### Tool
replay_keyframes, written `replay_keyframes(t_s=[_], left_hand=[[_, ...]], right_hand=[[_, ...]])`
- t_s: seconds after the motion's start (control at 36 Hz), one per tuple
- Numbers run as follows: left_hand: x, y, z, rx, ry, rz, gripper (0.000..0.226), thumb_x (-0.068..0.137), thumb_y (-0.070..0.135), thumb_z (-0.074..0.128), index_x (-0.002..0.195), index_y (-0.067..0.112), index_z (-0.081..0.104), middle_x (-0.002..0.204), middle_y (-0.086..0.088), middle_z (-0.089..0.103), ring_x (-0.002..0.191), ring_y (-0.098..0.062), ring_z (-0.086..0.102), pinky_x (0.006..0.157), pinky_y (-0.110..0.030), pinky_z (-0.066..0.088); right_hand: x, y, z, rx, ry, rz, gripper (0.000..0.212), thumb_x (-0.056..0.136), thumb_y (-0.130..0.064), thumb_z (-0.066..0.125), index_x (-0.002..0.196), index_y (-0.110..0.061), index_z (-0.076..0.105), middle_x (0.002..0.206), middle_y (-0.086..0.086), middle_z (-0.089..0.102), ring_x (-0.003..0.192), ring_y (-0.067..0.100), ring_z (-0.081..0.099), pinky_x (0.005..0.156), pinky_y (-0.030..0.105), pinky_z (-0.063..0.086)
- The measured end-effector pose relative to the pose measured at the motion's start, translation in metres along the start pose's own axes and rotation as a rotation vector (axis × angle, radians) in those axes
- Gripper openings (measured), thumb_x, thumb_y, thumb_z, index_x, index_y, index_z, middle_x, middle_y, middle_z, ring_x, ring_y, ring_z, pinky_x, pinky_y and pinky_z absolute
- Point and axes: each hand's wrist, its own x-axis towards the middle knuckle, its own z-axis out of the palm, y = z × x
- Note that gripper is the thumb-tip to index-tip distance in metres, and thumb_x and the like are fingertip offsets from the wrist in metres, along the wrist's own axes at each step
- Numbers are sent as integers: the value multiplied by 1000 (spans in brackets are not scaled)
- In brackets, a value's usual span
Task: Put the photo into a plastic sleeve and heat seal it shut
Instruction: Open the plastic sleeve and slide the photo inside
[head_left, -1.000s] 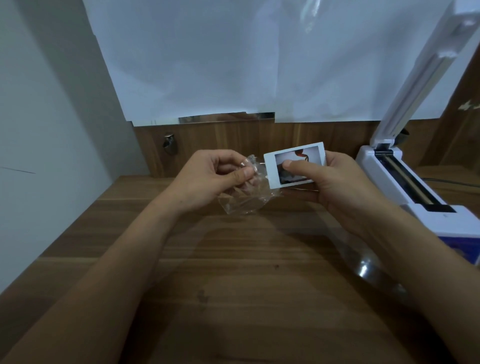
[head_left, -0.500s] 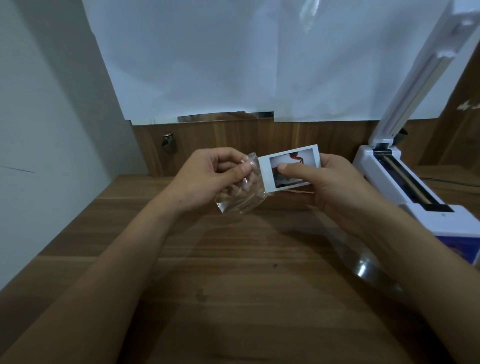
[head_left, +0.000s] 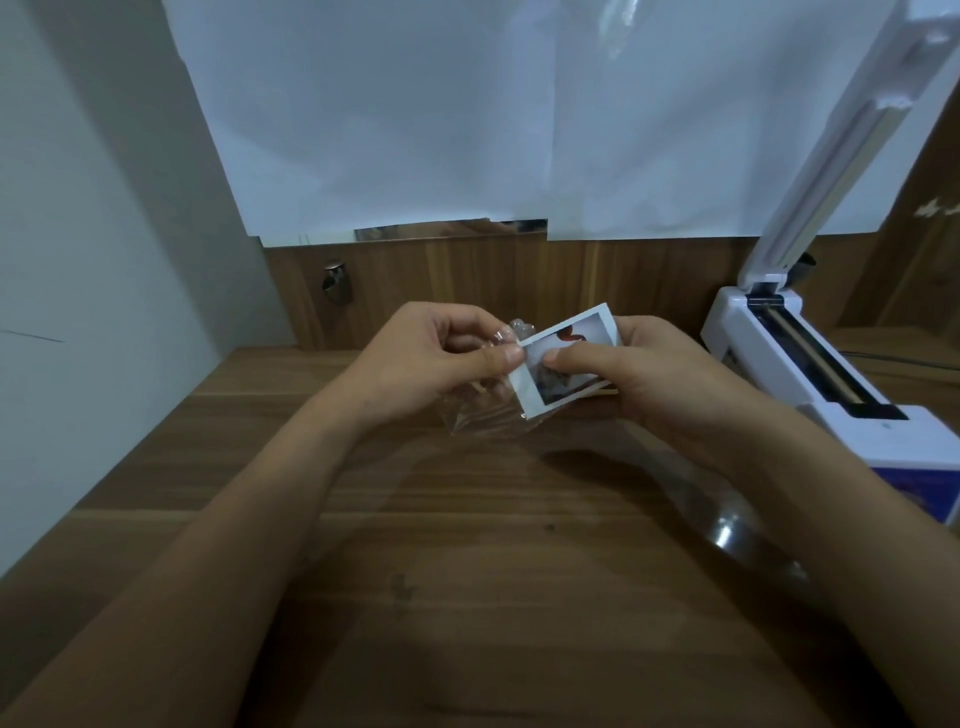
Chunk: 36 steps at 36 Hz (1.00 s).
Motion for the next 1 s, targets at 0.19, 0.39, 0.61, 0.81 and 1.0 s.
replay_keyframes(t_s=[0.19,0.39,0.61,0.81,1.0], left_hand=[[-3,4,2,-78,-3,-22,11,90,28,79,97,19,81,92,-6,83,85,-20,80,66,-23,61],[-3,10,-1,-197,92,-121,17,74,40,84,85,27,82,91,-3,84,85,-19,81,62,-20,60],[-3,11,3,-240,85,-152,14,77,36,85,86,25,82,92,-7,84,86,-23,81,62,-22,61],[-3,12,7,-240,83,-154,12,76,40,81,83,30,82,91,-3,84,86,-19,81,62,-21,61],[-3,11,10,-229,104,-164,7,90,29,77,92,23,79,92,-3,84,88,-18,81,61,-22,61]], right_hand=[[-2,-3,6,-14,11,-20,32,96,-43,66,117,-20,72,105,2,80,98,16,77,92,41,61],[0,-3,2,195,270,-99,14,99,-20,67,99,-8,73,84,4,81,80,16,79,74,31,65],[1,0,1,218,304,-197,12,91,-11,77,99,-2,74,85,9,82,76,20,80,64,24,62],[1,4,-1,49,310,-240,8,89,-20,78,93,-13,79,85,-3,82,79,13,78,62,17,58],[2,5,-2,14,310,-253,7,88,-24,79,92,-18,80,87,-5,81,79,7,74,64,17,59]])
